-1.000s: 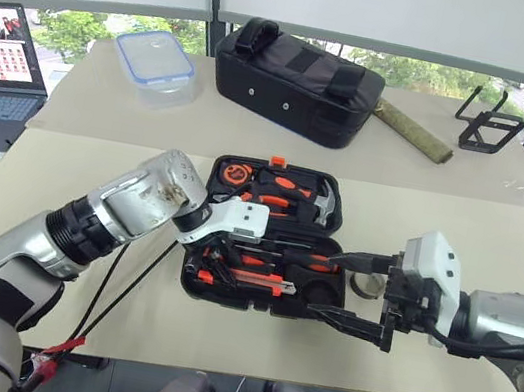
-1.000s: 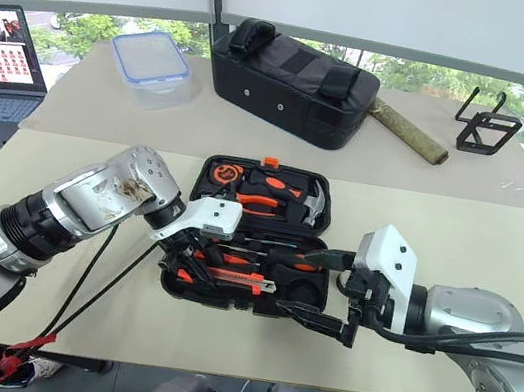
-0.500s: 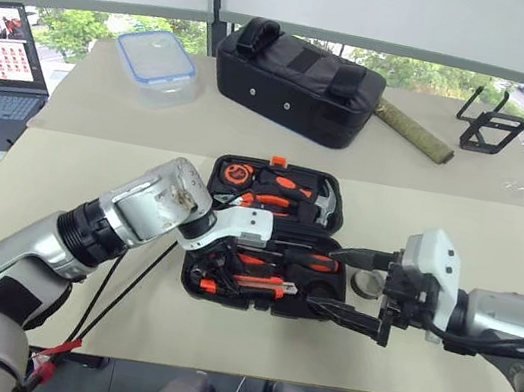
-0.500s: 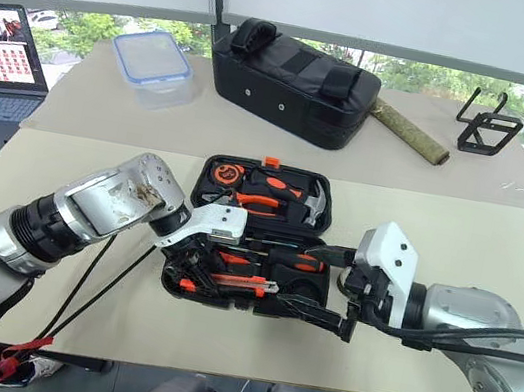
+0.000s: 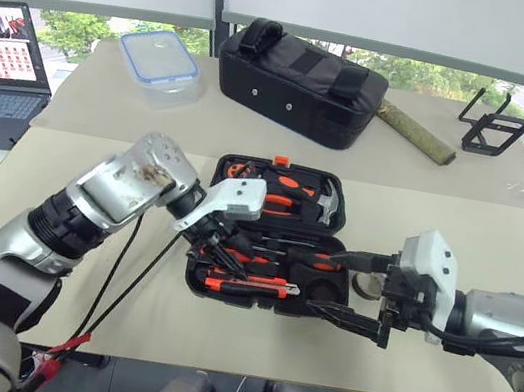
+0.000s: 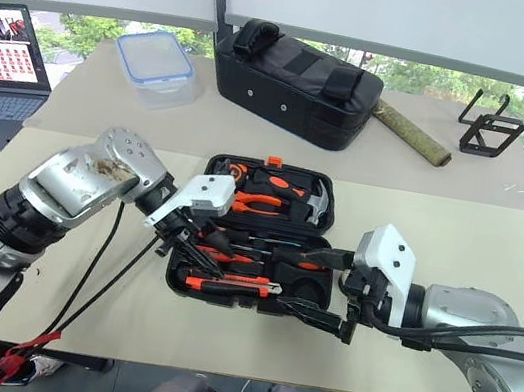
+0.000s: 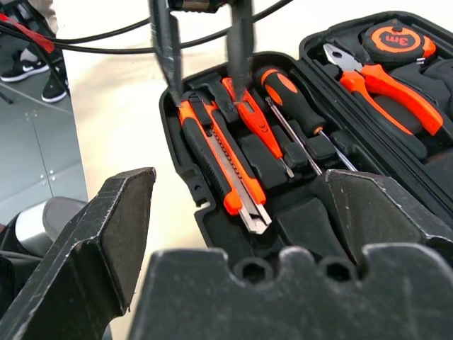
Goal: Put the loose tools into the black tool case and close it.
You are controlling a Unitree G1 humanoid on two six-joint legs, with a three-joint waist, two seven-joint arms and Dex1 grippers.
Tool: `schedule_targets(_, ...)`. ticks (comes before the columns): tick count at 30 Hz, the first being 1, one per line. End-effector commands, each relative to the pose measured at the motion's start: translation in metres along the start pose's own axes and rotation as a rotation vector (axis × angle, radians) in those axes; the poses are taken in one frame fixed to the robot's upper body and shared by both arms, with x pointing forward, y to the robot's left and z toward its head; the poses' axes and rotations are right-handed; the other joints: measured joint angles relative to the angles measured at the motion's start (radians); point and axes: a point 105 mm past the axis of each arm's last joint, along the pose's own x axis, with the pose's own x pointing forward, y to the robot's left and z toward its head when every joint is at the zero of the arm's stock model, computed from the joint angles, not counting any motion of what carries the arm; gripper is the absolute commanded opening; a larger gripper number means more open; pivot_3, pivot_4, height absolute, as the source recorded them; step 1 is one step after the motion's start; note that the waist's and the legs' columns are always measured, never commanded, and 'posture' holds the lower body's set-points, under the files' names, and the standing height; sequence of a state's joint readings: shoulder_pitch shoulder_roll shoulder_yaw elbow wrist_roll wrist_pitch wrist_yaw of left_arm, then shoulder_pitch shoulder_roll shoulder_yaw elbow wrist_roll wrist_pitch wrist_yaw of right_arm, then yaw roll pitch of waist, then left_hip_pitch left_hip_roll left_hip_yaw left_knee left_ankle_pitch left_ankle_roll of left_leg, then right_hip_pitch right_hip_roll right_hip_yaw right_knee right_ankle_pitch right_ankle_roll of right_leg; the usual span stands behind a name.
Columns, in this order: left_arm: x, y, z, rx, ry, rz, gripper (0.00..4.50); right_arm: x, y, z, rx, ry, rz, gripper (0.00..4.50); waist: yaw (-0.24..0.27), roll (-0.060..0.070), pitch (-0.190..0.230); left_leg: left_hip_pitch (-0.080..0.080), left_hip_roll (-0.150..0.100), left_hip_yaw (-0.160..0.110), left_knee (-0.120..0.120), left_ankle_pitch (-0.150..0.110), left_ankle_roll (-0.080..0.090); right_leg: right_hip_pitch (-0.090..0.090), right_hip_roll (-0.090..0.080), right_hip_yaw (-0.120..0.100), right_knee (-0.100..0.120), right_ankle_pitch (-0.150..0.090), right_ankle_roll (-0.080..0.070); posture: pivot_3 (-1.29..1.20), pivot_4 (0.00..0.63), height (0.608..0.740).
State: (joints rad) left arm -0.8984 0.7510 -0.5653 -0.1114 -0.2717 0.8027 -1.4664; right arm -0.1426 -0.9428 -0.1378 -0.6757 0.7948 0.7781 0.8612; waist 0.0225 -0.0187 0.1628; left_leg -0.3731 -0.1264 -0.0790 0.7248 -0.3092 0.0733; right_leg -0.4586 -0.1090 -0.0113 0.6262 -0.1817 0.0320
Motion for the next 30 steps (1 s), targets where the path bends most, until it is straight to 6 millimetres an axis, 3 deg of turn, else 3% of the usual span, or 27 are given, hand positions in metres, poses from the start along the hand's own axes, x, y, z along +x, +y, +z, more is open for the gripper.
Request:
schedule_targets(1, 0.009, -0.003, -0.006, 0.077, 0.044, -0.022, 0.4, -0.005, -0.002, 0.006, -0.04, -0.008, -0.013, 4.5, 0.003, 0.0, 0.0, 0.0, 0.0, 0.0, 0.0, 0.0, 0.0, 0.0, 0.0, 0.0, 0.0, 0.0, 0.0, 0.0, 0.15, 0.714)
schedule_targets(2, 0.013, -0.003, -0.01, 0.084, 0.067, -0.028, 0.04, -0.005, -0.002, 0.006, -0.039, -0.007, -0.013, 4.5, 0.004, 0.0, 0.0, 0.0, 0.0, 0.0, 0.001, 0.0, 0.0, 0.0, 0.0, 0.0, 0.0, 0.0, 0.0, 0.0, 0.15, 0.714)
schedule_targets(5, 0.027, 0.004, -0.031, 0.146, 0.182, 0.009, 0.04, -0.005, -0.002, 0.006, -0.035, -0.006, -0.016, 4.5, 0.004, 0.0, 0.0, 0.0, 0.0, 0.0, 0.001, 0.0, 0.0, 0.0, 0.0, 0.0, 0.0, 0.0, 0.0, 0.0, 0.15, 0.714)
schedule_targets(10, 0.04, 0.012, -0.039, 0.156, 0.209, 0.039, 0.04, -0.005, -0.003, 0.004, -0.032, -0.001, -0.029, 4.5, 0.023, 0.003, -0.002, 0.002, -0.001, 0.0, 0.002, -0.001, 0.002, 0.004, -0.002, 0.0, -0.001, 0.0, 0.0, 0.0, 0.15, 0.714)
schedule_targets(14, 0.033, 0.015, -0.036, 0.136, 0.177, 0.062, 0.04, -0.012, -0.009, -0.004, -0.042, 0.036, -0.085, 4.5, 0.03, 0.002, -0.002, 0.003, -0.001, 0.0, 0.003, -0.002, 0.004, 0.007, -0.002, 0.0, -0.001, 0.001, 0.002, 0.0, 0.15, 0.714)
schedule_targets(19, 0.002, 0.013, -0.012, 0.086, -0.023, 0.091, 0.04, -0.031, -0.025, -0.029, -0.055, 0.155, -0.216, 4.5, 0.023, 0.002, -0.002, 0.003, -0.001, 0.0, 0.003, -0.002, 0.004, 0.005, 0.0, 0.0, 0.001, 0.001, 0.002, 0.0, 0.15, 0.714)
schedule_targets(22, -0.02, 0.007, 0.0, 0.065, -0.172, 0.092, 0.72, -0.041, -0.03, -0.049, -0.051, 0.237, -0.259, 4.5, 0.015, 0.002, -0.002, 0.0, 0.0, 0.0, 0.003, -0.001, 0.002, 0.0, 0.001, 0.0, 0.003, 0.001, 0.002, 0.0, 0.15, 0.714)
schedule_targets(26, -0.04, 0.002, 0.003, 0.062, -0.278, 0.104, 2.12, -0.046, -0.038, -0.066, -0.029, 0.29, -0.303, 4.5, 0.008, 0.002, -0.002, 0.001, 0.0, 0.001, 0.003, -0.001, 0.001, 0.0, 0.001, 0.0, 0.002, 0.001, 0.002, 0.0, 0.15, 0.714)
schedule_targets(30, -0.051, -0.004, 0.009, 0.09, -0.37, 0.11, 3.5, -0.042, -0.045, -0.07, -0.008, 0.278, -0.305, 4.5, 0.003, 0.002, -0.002, 0.001, 0.0, 0.001, 0.003, -0.001, 0.001, 0.001, 0.001, 0.0, 0.001, 0.001, 0.002, 0.0, 0.15, 0.714)
